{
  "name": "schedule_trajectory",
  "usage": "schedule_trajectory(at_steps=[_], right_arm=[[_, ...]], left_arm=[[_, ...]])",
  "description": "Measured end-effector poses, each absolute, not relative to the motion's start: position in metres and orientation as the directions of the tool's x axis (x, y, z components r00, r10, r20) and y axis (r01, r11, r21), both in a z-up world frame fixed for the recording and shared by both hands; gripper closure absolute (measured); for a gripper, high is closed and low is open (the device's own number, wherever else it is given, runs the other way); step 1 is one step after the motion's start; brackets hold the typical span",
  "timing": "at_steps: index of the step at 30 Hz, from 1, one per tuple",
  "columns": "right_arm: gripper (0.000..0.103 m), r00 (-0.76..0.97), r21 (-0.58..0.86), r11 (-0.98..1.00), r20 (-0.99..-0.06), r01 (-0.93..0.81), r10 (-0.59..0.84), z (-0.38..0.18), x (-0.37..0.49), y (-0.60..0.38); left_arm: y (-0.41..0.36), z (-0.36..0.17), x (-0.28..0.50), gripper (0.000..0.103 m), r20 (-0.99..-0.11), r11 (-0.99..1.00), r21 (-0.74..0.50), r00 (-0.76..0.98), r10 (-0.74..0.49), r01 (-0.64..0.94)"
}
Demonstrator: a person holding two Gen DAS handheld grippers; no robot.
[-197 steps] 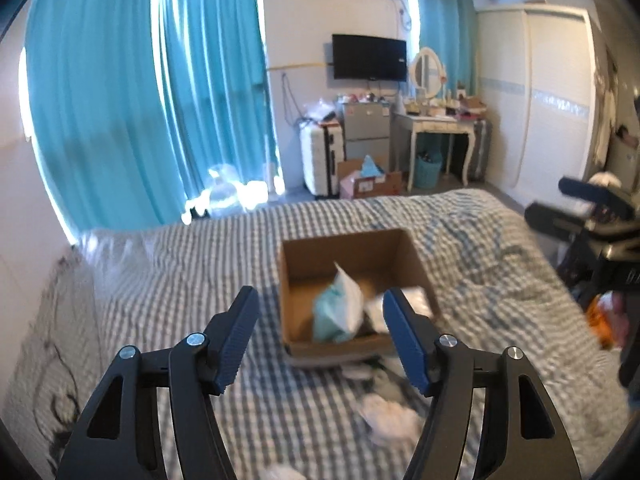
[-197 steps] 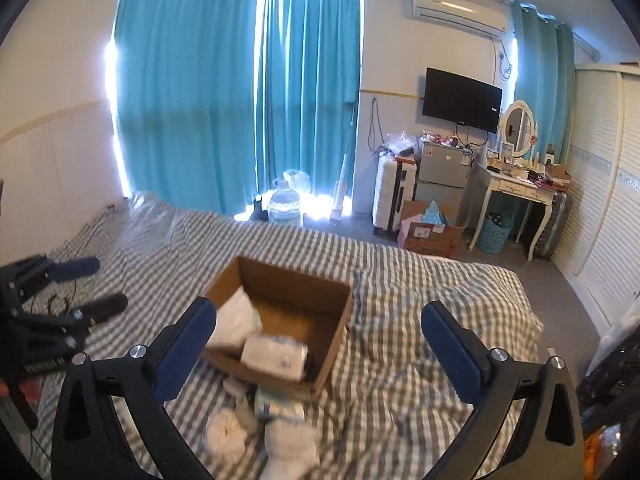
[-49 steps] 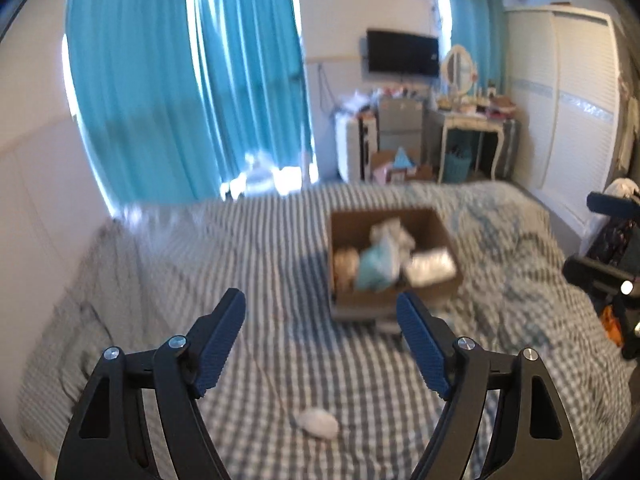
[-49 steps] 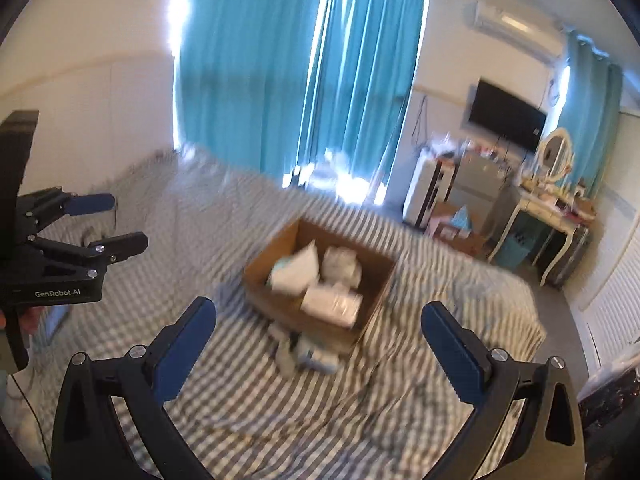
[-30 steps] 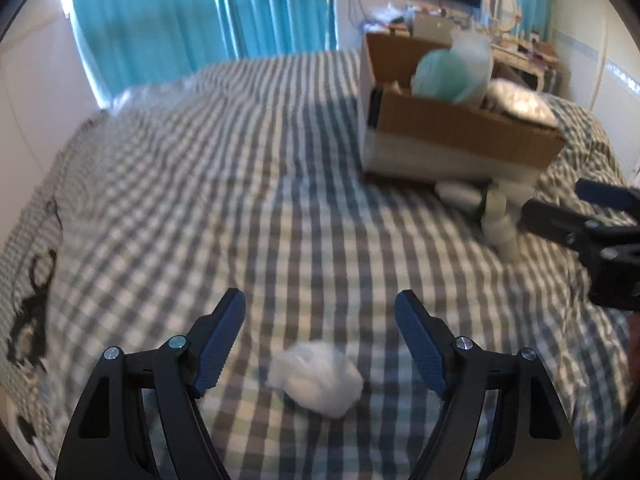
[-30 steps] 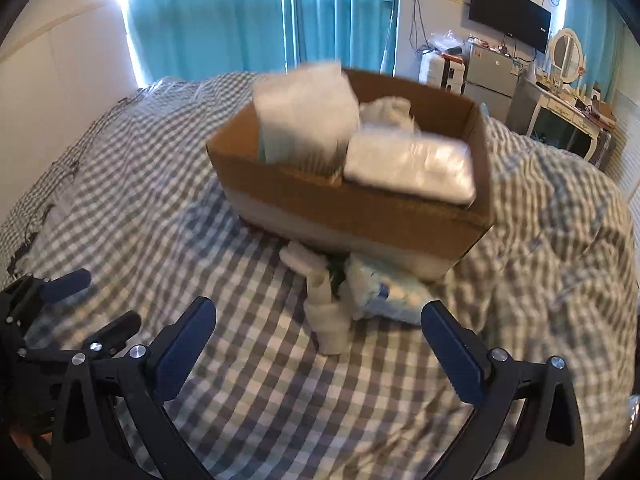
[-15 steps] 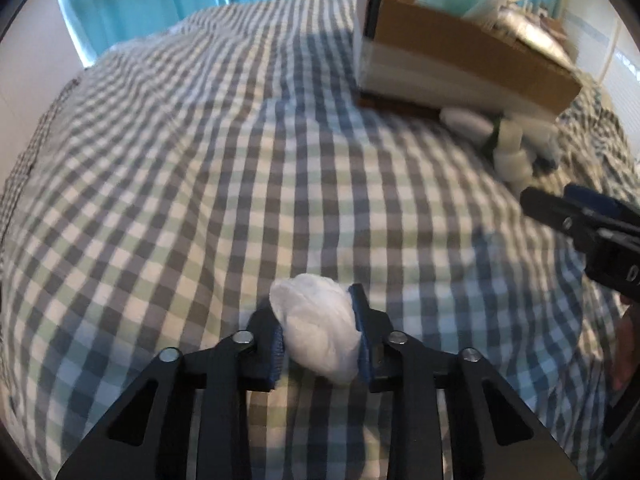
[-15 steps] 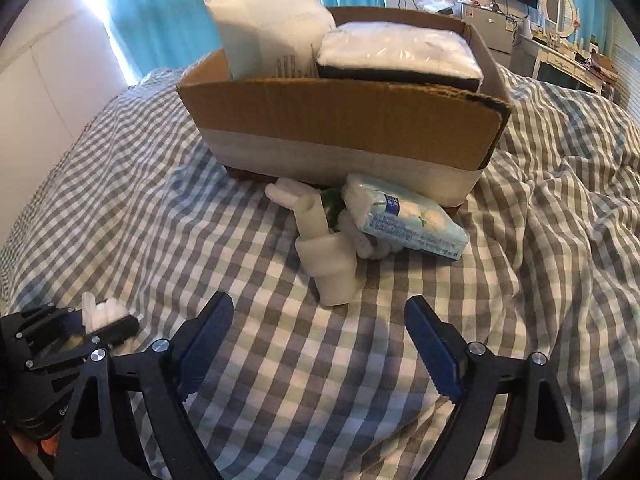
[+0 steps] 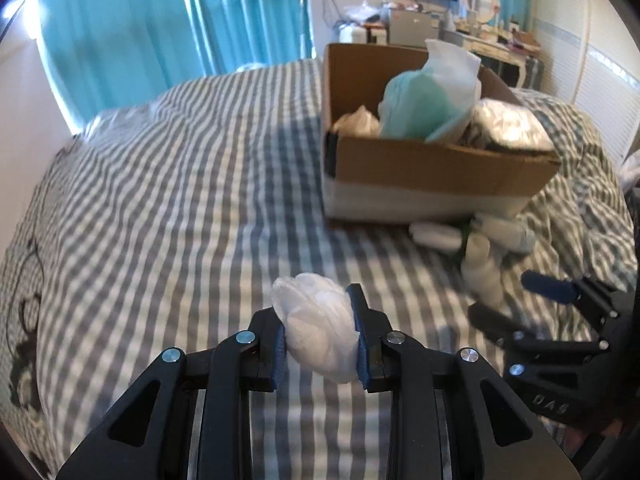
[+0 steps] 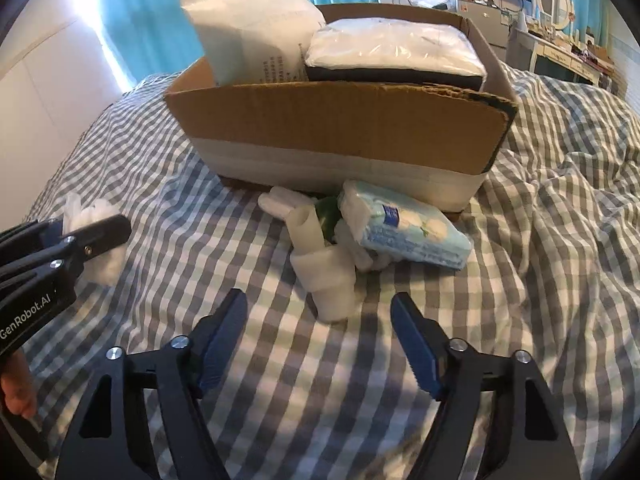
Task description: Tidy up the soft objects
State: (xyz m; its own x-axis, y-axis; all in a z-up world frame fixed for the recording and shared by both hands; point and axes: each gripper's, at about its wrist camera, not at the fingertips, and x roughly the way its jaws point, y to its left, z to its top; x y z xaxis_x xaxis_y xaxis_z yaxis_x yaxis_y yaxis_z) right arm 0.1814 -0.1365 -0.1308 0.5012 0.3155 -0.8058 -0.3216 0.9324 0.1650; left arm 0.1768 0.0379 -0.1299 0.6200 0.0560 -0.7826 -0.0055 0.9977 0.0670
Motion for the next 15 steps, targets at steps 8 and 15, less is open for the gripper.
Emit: schedule_trajectory(at_steps=[8, 15], right_arm=[[0.070, 0.498, 0.132, 0.946, -0.824, -0.296, 0.271, -0.142, 0.197, -0.123], [0.072, 0.509, 0.173, 0.940, -0.805, -0.293, 0.306, -0.129, 0.172, -0.143]], left_arm=[[0.043, -0.144, 0.209, 0.076, -0.784, 0.998, 0.058, 0.620, 0.041, 0.007], [0.043, -0.154, 0.199, 0.076, -0.798, 0.998, 0.054, 0.601, 0.037, 0.010]])
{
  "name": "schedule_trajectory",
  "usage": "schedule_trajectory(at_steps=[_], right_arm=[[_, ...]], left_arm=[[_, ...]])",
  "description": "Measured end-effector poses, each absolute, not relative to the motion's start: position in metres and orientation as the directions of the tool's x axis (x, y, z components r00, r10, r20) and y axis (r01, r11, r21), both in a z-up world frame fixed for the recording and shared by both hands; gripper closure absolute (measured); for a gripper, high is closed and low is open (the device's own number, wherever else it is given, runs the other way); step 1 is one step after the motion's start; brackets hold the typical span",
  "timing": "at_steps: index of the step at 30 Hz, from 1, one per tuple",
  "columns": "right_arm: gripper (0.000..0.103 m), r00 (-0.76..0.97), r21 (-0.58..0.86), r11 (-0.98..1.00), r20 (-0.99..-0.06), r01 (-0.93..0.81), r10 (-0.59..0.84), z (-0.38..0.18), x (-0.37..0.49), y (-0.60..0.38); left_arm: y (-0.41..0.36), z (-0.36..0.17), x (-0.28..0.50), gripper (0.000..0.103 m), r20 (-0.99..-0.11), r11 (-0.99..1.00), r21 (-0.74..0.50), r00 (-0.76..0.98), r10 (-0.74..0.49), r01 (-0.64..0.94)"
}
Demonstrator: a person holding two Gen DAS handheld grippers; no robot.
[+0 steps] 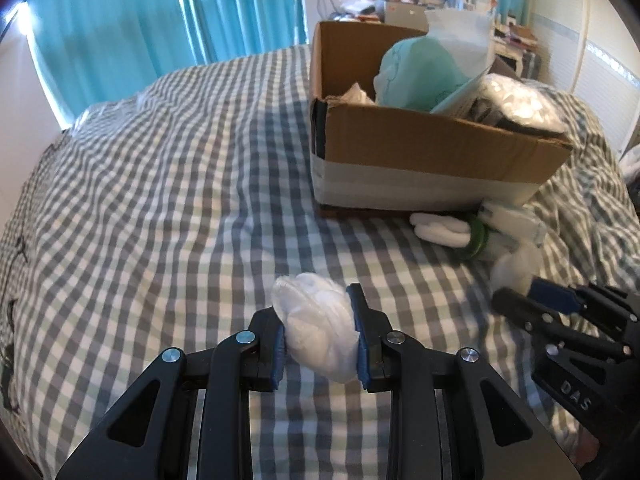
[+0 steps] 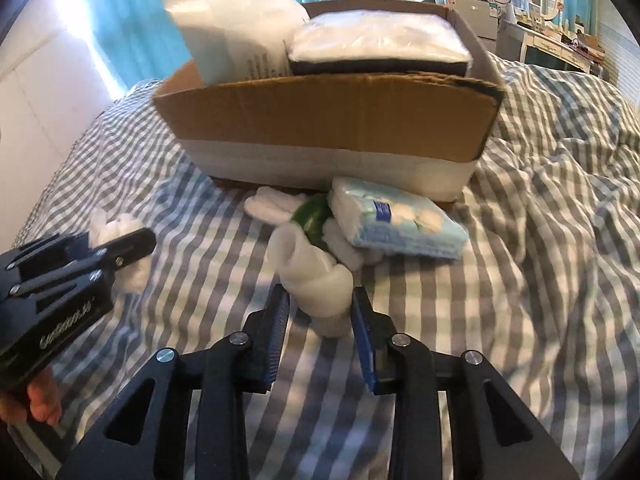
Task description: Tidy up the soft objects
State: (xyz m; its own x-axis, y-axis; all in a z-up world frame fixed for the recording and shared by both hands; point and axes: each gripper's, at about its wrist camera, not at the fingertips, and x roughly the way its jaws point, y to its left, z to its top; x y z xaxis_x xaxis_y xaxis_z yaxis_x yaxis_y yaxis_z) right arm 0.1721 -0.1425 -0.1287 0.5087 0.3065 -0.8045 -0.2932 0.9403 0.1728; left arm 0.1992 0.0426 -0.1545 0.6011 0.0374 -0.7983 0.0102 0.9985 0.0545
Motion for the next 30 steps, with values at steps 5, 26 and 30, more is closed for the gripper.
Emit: schedule_trajectory(at_steps=[5, 26, 30], right_arm=[[0.075, 0.506, 0.199, 0.931, -0.794, -0.305, 0.336, -0.113, 0.149, -0.158], [0.056, 0.482, 0.187, 0.928, -0.811, -0.323, 0.331, -0.104, 0.126, -0.175], [0.041, 0.430, 0.148, 0.945, -0.862, -0.291, 0.267, -0.134, 0.133, -0.174]], left_arm=[[0.038, -0.137, 0.180, 0.076, -0.776, 0.999, 0.021, 0.630, -0.001, 0.028], [0.024, -0.098, 0.156, 0.076, -0.739, 0.998, 0.032, 0.673, -0.016, 0.059], [0.024, -0.111, 0.159, 0.076, -0.757, 0.998, 0.026, 0.653, -0.018, 0.058]])
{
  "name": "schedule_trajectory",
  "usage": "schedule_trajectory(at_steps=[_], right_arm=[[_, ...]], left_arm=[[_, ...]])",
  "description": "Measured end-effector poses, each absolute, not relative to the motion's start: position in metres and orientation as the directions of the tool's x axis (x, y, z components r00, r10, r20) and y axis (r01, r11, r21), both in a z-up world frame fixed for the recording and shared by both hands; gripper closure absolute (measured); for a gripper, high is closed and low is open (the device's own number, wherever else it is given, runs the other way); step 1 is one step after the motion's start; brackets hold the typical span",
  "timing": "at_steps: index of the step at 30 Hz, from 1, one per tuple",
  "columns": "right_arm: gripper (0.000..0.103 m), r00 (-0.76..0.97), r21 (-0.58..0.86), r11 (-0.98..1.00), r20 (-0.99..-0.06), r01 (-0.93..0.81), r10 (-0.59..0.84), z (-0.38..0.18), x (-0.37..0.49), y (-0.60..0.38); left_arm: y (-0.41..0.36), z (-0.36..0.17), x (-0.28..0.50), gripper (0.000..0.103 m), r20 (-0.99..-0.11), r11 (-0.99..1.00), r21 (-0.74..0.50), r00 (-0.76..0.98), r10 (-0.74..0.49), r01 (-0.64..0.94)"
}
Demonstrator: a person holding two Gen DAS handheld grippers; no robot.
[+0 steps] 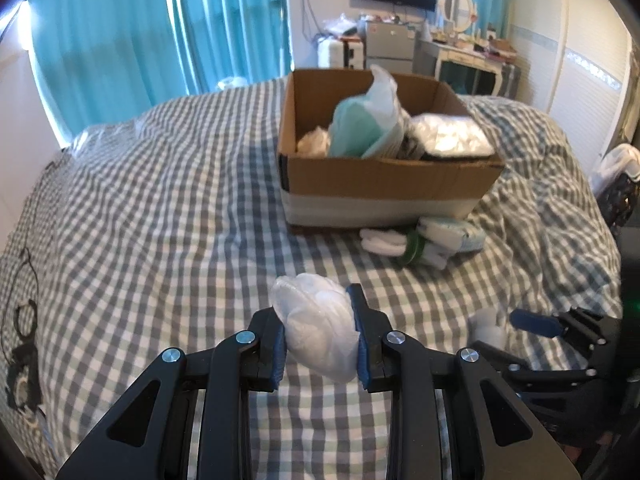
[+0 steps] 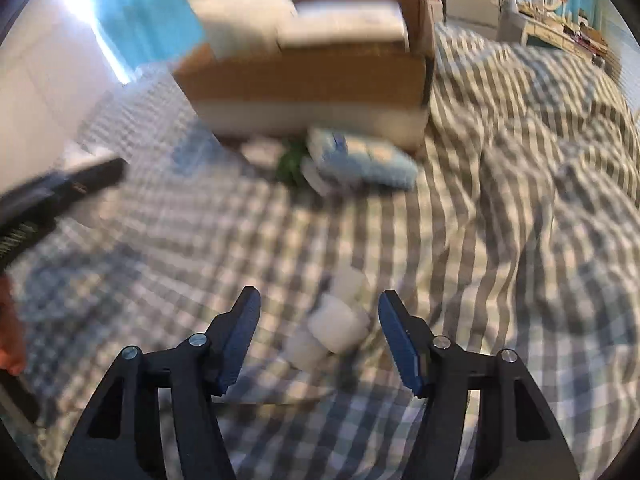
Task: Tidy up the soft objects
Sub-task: 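Drop the cloth ball and white item into the box, opening both grippers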
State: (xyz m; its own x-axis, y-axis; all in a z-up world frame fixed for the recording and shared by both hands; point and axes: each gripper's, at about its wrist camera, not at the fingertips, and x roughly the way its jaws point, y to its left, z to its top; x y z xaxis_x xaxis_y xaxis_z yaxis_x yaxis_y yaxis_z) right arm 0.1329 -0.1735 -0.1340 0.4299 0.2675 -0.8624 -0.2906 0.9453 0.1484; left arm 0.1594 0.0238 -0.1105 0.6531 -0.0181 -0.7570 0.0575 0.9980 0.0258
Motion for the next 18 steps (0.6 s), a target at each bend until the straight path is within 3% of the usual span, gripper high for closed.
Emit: schedule_trajectory(at_steps=[4, 5, 6, 9, 18], right_arm=[[0.043, 0.389, 0.119, 0.955, -0.894, -0.273, 0.223, -0.153, 0.141, -0.170], [0.049, 0.386, 0.111, 0.955, -0.897, -0.275, 0.215, -0.155, 0.142, -0.168], [0.066, 0.386, 0.104, 0.957, -0.899, -0.272, 0.207, -0.156, 0.142, -0.168], [0.074, 0.399, 0.108, 0.960, -0.893, -0.258, 0.208, -0.153, 0.142, -0.172], [0.075, 0.557, 0.212, 0.935, -0.757, -0.283, 0.340, -0.073, 0.127, -0.201]], left_arm=[[0.024, -0.122, 0.162, 0.076, -0.773, 0.998, 0.014, 0.633, -0.025, 0.058], [0.025, -0.123, 0.162, 0.076, -0.776, 0.998, 0.011, 0.631, -0.027, 0.057], [0.025, -0.123, 0.162, 0.076, -0.777, 0.998, 0.010, 0.629, -0.028, 0.056], [0.028, -0.122, 0.160, 0.076, -0.776, 0.999, 0.005, 0.630, -0.030, 0.053], [0.039, -0.098, 0.156, 0.076, -0.752, 0.999, 0.004, 0.659, -0.032, 0.053]])
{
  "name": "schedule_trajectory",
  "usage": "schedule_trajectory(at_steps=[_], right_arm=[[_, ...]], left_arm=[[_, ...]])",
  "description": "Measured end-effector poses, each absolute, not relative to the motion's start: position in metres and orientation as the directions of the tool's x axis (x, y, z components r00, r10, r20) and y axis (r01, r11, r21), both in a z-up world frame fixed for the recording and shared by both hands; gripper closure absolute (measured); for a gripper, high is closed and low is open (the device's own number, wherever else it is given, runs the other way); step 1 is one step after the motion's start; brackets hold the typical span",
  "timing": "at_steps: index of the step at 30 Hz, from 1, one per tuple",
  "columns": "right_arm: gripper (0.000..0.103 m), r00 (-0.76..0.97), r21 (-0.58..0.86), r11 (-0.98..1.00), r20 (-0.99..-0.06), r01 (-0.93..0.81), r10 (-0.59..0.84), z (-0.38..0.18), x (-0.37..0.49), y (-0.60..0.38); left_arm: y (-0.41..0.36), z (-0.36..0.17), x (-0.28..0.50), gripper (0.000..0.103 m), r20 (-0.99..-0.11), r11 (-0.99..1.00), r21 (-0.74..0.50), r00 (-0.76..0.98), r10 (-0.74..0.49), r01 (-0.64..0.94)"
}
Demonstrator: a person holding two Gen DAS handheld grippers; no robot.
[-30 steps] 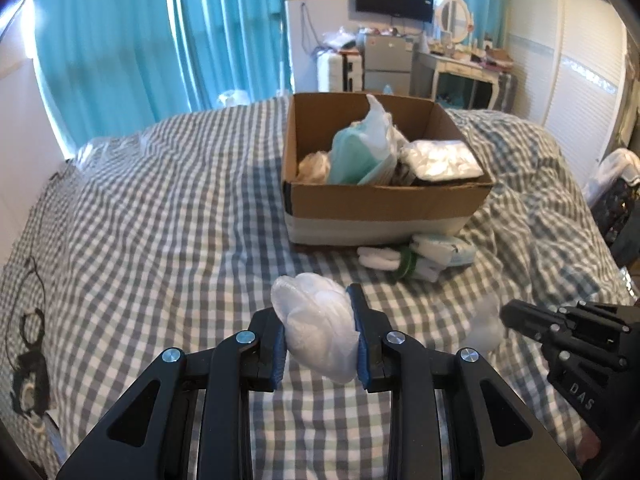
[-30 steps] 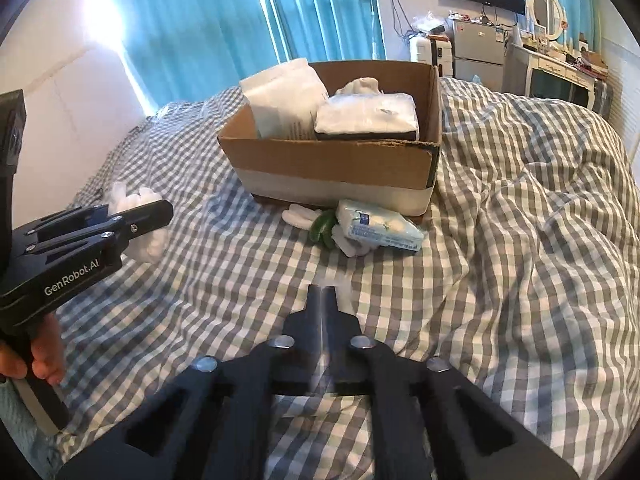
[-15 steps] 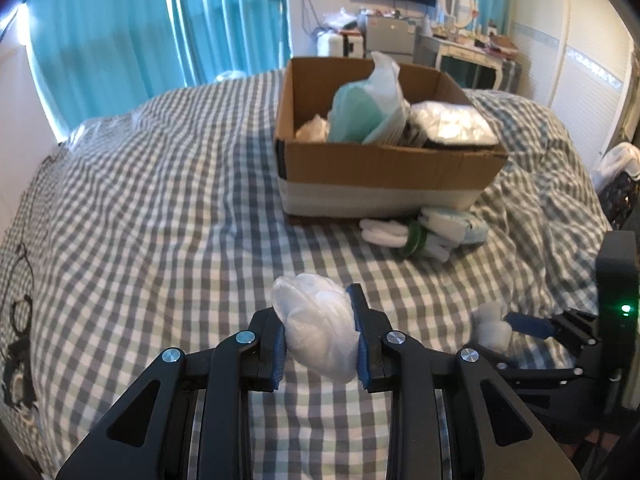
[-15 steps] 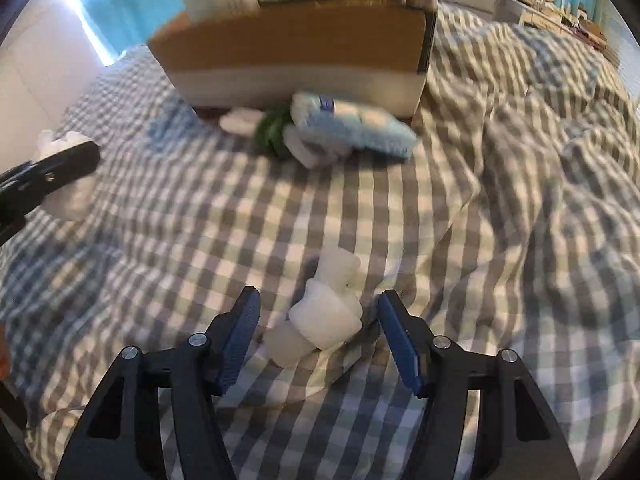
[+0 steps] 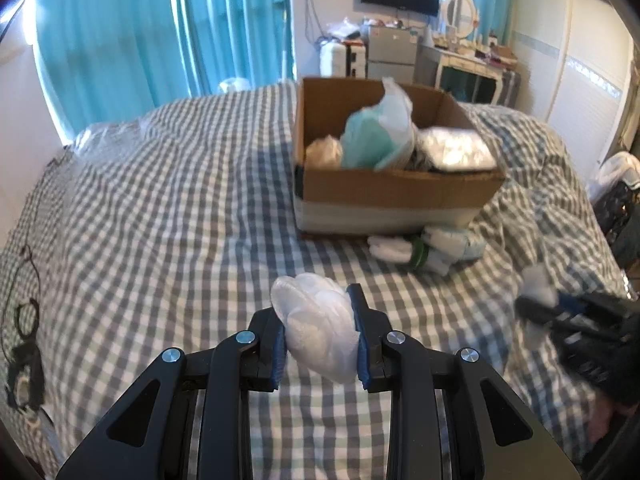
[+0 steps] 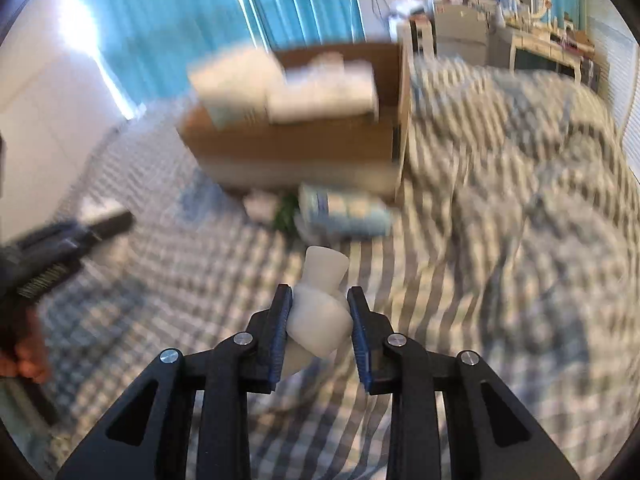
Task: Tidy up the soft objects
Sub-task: 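Drop the cloth ball and white item into the box, opening both grippers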
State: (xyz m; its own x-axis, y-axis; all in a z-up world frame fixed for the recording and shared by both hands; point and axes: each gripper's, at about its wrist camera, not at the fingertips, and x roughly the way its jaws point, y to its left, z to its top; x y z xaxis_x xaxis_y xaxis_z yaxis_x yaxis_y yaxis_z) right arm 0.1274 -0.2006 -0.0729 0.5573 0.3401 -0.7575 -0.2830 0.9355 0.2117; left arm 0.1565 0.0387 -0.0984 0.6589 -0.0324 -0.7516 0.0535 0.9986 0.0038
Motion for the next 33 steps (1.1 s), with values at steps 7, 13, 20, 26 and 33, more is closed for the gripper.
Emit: schedule_trajectory(at_steps=[7, 13, 20, 26, 33], right_arm=[[0.075, 0.688, 0.134, 0.918, -0.624, -0.373, 0.371, 0.037, 0.171, -0.206], [0.075, 0.733, 0.053, 0.915, -0.581, -0.401, 0.355, 0.085, 0.239, -0.192], [0.075, 0.684, 0.074, 0.907, -0.632, -0.414, 0.364, 0.054, 0.329, -0.172], [0.075, 0.630, 0.065, 0.905, -0.696, -0.421, 0.344, -0.006, 0.371, -0.160], [0.068, 0.637, 0.063, 0.912, -0.696, -0.406, 0.331, -0.020, 0.378, -0.163]], left_arm=[[0.041, -0.044, 0.196, 0.076, -0.687, 0.998, 0.006, 0.725, -0.044, 0.066], [0.045, -0.004, 0.262, 0.076, -0.634, 0.998, 0.031, 0.773, -0.022, 0.054], [0.036, -0.011, 0.337, 0.076, -0.624, 0.995, 0.060, 0.781, -0.025, 0.080], [0.026, -0.052, 0.382, 0.076, -0.671, 0.994, 0.031, 0.739, -0.060, 0.109], [0.018, -0.062, 0.393, 0.061, -0.674, 0.988, 0.002, 0.730, -0.111, 0.152]])
